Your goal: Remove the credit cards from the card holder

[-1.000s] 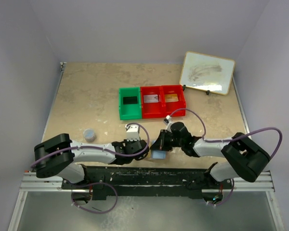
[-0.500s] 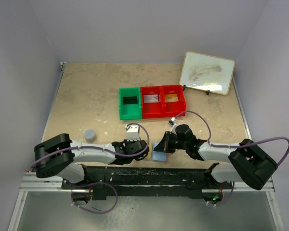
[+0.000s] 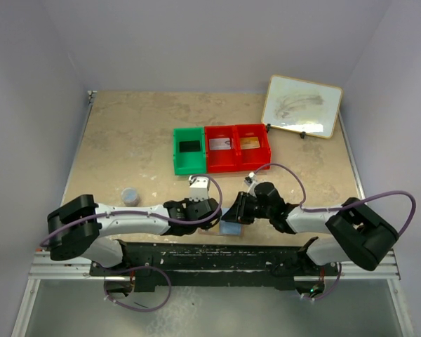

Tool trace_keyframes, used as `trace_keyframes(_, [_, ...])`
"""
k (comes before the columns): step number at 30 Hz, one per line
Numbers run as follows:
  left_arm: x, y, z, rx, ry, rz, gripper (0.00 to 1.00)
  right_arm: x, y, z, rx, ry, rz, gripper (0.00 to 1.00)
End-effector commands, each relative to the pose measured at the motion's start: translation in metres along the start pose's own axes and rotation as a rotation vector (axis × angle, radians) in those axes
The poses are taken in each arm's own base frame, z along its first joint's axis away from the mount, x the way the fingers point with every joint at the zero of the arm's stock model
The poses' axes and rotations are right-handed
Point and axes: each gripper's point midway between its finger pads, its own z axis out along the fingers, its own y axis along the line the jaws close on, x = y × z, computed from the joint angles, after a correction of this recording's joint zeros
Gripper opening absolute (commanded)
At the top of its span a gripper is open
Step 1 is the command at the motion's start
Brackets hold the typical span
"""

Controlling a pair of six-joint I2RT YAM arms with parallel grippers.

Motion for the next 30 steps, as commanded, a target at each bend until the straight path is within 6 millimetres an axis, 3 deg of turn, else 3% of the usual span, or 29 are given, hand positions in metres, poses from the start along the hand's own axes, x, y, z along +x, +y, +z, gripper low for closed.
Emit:
trace_keyframes(1, [-0.018, -0.011, -0.010, 0.045, -0.031, -0.005, 0.02, -0.007, 0.009, -0.001, -0.028, -0.028, -0.006, 0.28])
trace_keyframes(7, [-0.002, 0.004, 0.002, 0.012, 0.006, -0.030, 0.01, -0.011, 0.010, 0.001, -0.032, -0.039, -0.017, 0.32])
trace_keyframes(14, [0.028, 0.006, 0.020, 0.072, 0.070, -0.071, 0.00, -0.014, 0.015, 0.007, -0.037, -0.030, -0.017, 0.34])
trace_keyframes(20, [0.046, 0.032, 0.025, -0.021, 0.104, -0.048, 0.00, -0.011, 0.009, 0.015, -0.007, -0.004, 0.002, 0.34])
trace_keyframes(24, [0.053, 0.043, 0.026, -0.049, 0.116, -0.037, 0.00, -0.006, 0.005, 0.022, 0.012, 0.013, 0.020, 0.34])
trace_keyframes(30, [0.052, 0.043, 0.027, -0.063, 0.119, -0.013, 0.00, -0.009, 0.001, 0.023, 0.019, -0.029, 0.078, 0.30])
